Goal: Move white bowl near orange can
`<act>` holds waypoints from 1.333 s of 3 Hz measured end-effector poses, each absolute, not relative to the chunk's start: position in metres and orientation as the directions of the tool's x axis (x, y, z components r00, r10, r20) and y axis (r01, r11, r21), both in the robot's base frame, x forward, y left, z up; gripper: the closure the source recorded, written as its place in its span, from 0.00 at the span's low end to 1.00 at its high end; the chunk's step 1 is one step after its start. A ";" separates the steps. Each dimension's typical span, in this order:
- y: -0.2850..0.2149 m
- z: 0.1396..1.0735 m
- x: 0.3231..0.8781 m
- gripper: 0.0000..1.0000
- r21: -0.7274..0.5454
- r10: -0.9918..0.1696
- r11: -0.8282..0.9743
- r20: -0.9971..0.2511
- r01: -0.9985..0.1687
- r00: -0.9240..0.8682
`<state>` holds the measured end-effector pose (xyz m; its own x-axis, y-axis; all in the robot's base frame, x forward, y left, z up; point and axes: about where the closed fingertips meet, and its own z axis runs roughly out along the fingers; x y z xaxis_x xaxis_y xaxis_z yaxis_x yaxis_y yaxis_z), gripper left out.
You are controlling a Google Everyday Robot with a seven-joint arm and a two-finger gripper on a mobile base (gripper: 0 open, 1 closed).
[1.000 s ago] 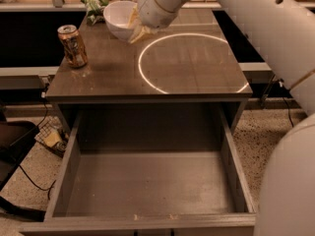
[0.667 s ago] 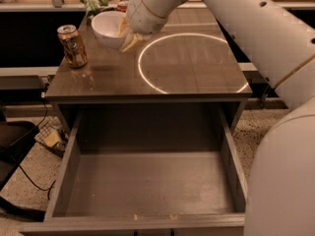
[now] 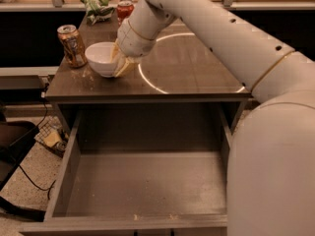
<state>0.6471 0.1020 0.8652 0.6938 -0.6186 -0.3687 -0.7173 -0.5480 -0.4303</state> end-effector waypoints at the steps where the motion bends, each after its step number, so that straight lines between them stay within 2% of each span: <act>1: 0.112 0.842 0.643 1.00 -0.368 -0.630 -0.583 -0.359 -0.724 0.689; 4: 0.114 0.842 0.643 0.26 -0.367 -0.626 -0.585 -0.362 -0.723 0.690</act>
Offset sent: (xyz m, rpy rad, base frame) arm -0.0033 0.0085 -0.0205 -0.0531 0.0353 0.0136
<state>0.6431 0.1140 0.8415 0.6904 -0.6264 -0.3618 -0.7232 -0.5851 -0.3669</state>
